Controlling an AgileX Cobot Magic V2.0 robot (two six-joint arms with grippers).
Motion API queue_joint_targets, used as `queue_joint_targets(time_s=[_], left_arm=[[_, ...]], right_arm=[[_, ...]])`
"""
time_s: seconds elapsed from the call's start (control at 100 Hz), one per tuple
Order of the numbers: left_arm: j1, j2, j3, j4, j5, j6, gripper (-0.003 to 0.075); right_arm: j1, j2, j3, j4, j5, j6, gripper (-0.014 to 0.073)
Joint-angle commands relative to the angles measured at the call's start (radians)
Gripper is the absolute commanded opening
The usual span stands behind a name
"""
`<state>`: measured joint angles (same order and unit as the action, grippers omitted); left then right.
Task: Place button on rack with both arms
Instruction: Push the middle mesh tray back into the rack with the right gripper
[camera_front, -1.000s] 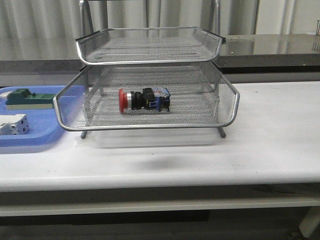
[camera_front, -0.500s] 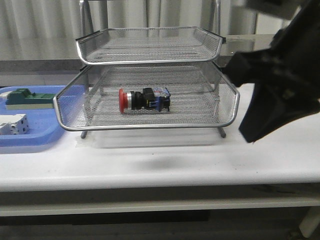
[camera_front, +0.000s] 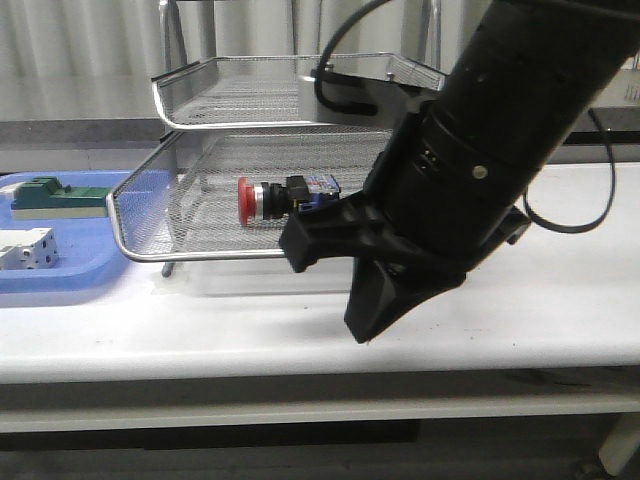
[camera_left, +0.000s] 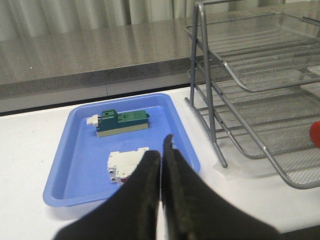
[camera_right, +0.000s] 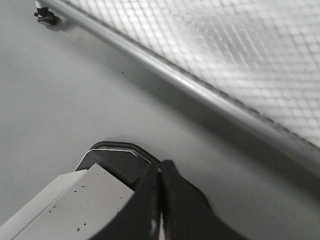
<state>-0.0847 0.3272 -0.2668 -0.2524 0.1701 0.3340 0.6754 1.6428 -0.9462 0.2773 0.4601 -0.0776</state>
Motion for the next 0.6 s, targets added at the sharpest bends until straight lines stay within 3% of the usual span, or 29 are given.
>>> queue_joint_targets(time_s=[0.0,0.36,0.59], left_arm=[[0.001,0.006,-0.028,-0.013,-0.082,-0.008,0.0004],[0.001,0.006,-0.028,-0.013,-0.082,-0.008,0.0004],[0.001,0.006,-0.028,-0.013,-0.082,-0.008,0.0004]], right_arm=[[0.004,-0.009,-0.053,-0.004,-0.044,-0.011,-0.0057],[-0.003,0.050,-0.146,-0.128,-0.072,-0.011,-0.0057],[-0.061,0.127,-0.241,-0.153,-0.079,-0.011,-0.0057]])
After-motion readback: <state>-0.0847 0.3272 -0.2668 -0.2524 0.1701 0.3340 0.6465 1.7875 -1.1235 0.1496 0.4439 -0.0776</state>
